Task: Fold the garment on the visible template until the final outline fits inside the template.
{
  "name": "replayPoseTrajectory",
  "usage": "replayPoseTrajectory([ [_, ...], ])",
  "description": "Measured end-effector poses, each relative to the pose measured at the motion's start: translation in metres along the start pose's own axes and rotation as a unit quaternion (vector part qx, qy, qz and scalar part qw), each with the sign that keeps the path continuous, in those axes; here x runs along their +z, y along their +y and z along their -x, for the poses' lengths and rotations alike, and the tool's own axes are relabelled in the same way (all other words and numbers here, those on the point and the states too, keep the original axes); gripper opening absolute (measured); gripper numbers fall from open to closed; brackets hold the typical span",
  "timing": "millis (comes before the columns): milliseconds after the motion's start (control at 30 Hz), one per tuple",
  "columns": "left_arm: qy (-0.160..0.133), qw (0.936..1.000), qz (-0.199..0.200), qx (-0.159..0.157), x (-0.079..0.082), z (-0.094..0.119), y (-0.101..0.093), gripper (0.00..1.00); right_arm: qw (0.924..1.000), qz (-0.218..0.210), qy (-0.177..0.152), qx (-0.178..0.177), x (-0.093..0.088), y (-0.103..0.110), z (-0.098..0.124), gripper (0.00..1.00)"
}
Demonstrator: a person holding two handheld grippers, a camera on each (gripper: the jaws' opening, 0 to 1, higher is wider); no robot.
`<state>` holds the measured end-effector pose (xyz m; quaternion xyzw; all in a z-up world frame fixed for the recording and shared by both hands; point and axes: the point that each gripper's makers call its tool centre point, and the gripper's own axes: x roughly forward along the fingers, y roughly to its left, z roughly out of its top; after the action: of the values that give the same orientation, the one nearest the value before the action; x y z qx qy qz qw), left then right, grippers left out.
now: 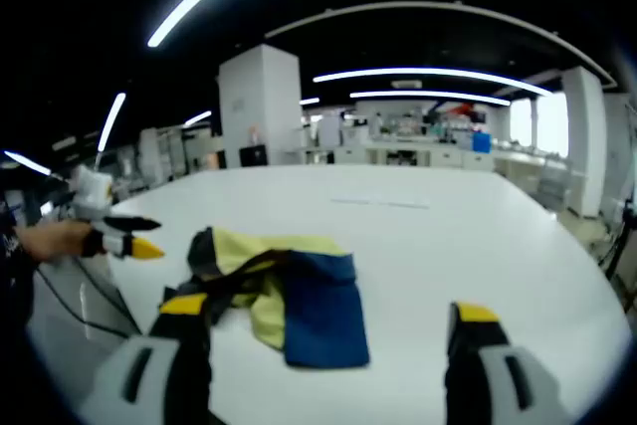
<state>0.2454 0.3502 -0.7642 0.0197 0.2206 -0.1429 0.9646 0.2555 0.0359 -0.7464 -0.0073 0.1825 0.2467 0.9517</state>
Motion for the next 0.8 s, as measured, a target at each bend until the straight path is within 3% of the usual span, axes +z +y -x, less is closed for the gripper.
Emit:
replayPoseTrajectory([
  [800, -0.003, 0.9999, 0.011, -0.005, 0.0022, 0.0014, -0.0050, 0.95, 1.0000, 0.007, 0.001, 0.004, 0.0011, -0.0007, 0.0012, 1.00],
])
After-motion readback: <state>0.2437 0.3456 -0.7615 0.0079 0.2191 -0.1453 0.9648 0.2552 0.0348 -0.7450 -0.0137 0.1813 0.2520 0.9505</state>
